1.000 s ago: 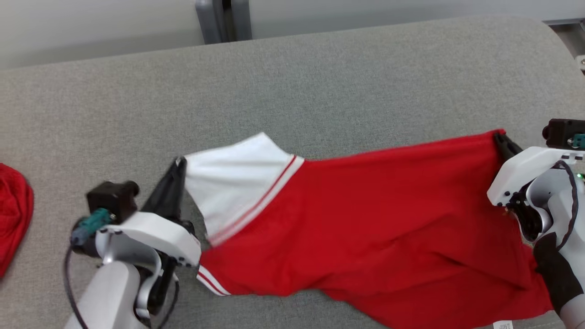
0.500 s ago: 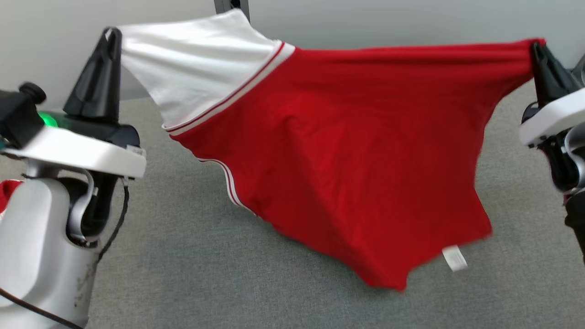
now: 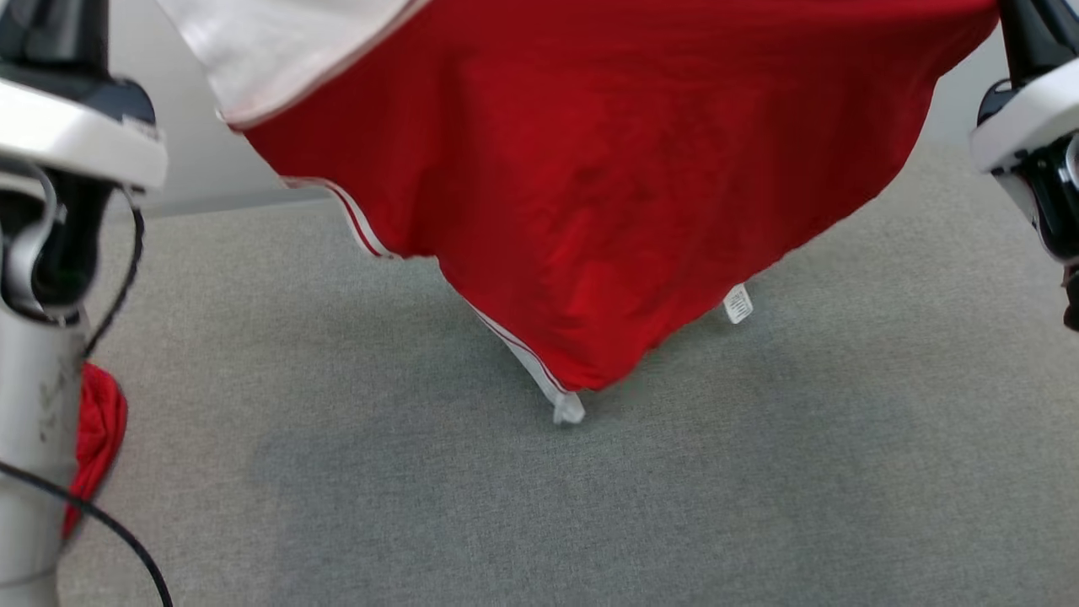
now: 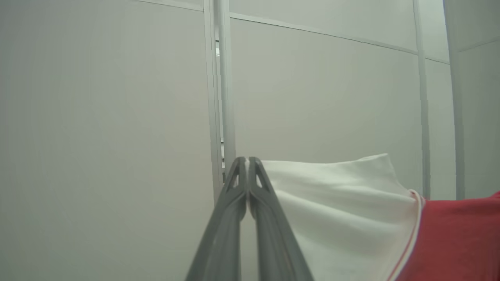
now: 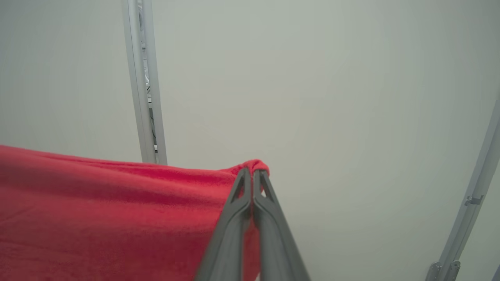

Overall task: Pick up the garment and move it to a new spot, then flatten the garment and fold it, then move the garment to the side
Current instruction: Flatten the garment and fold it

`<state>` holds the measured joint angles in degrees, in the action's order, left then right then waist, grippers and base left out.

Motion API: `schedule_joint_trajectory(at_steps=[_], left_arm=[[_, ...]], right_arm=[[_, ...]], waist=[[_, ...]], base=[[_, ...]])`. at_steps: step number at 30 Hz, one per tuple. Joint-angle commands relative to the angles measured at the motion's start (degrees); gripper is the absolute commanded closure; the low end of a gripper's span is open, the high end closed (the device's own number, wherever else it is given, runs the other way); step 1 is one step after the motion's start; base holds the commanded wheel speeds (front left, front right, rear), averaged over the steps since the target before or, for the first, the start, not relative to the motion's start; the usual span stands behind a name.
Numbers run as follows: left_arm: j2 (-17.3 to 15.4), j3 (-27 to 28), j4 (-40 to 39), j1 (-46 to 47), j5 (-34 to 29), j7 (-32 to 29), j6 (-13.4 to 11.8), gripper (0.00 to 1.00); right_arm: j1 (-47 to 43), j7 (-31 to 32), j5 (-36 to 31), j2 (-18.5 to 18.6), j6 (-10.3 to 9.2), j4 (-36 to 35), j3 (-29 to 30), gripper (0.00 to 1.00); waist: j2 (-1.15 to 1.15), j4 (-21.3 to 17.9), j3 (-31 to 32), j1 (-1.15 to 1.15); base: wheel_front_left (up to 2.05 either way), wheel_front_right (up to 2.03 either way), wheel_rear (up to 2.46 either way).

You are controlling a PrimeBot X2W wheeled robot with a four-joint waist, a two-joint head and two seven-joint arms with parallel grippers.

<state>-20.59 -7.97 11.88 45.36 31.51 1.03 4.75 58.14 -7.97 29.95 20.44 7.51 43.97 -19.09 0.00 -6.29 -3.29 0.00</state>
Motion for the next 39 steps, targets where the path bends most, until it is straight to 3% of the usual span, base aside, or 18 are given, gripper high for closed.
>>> schedule_joint_trajectory(at_steps=[1,7,11,17,19,22,29,36,39], left_arm=[[-0.40,0.24,0.27,1.24,-0.51,0.37,0.12,1.00],[-2.11,-3.51,8.59,14.44,-4.48,2.42,1.60,1.00],[-1.59,-5.31,16.46,25.56,-7.37,6.50,1.93,1.00],[-0.95,-6.49,28.45,42.06,-13.04,13.30,0.11,1.00],[-0.68,-6.50,29.97,46.86,-14.94,14.05,-0.67,1.00],[-1.15,-4.70,24.49,51.92,-18.00,14.19,-1.23,1.00],[1.35,-0.70,13.13,50.08,-20.79,14.06,1.26,1.00],[3.54,-1.29,7.79,38.33,-17.79,14.12,2.59,1.00],[2.11,-3.34,4.58,30.28,-14.64,14.12,2.62,1.00]], right_arm=[[0.68,0.15,-0.37,0.46,-0.04,0.44,0.19,1.00],[9.74,-0.33,-3.40,-2.23,-0.04,6.97,0.09,1.00],[18.57,-1.99,-6.10,-2.85,-0.05,12.13,1.72,1.00],[32.22,-6.48,-12.57,-4.77,-0.05,18.95,7.04,1.00],[35.88,-7.08,-15.11,-5.23,-0.09,19.35,9.62,1.00],[39.06,-7.29,-20.20,-6.16,-0.09,14.56,14.14,1.00],[35.92,-7.30,-32.13,-9.29,-0.07,0.76,24.11,1.00],[26.76,-7.32,-35.65,-10.68,-0.04,-1.13,27.70,1.00],[20.66,-7.32,-34.89,-10.99,-0.04,-1.15,28.61,1.00]], waist=[[0.00,0.36,-0.79,0.00],[0.00,1.72,-7.02,0.00],[0.00,2.95,-13.66,0.00],[0.00,3.64,-23.63,0.00],[0.00,3.63,-26.49,0.00],[0.00,3.31,-30.76,0.00],[0.00,4.89,-38.42,0.00],[0.00,6.19,-39.48,0.00],[0.00,6.21,-37.16,0.00]], base=[[0.00,0.00,0.00],[0.00,0.00,0.00],[0.00,0.00,0.00],[0.00,0.00,0.00],[0.00,0.00,0.00],[0.00,0.00,0.00],[0.00,0.00,0.00],[0.00,0.00,0.00],[0.00,0.00,0.00]])
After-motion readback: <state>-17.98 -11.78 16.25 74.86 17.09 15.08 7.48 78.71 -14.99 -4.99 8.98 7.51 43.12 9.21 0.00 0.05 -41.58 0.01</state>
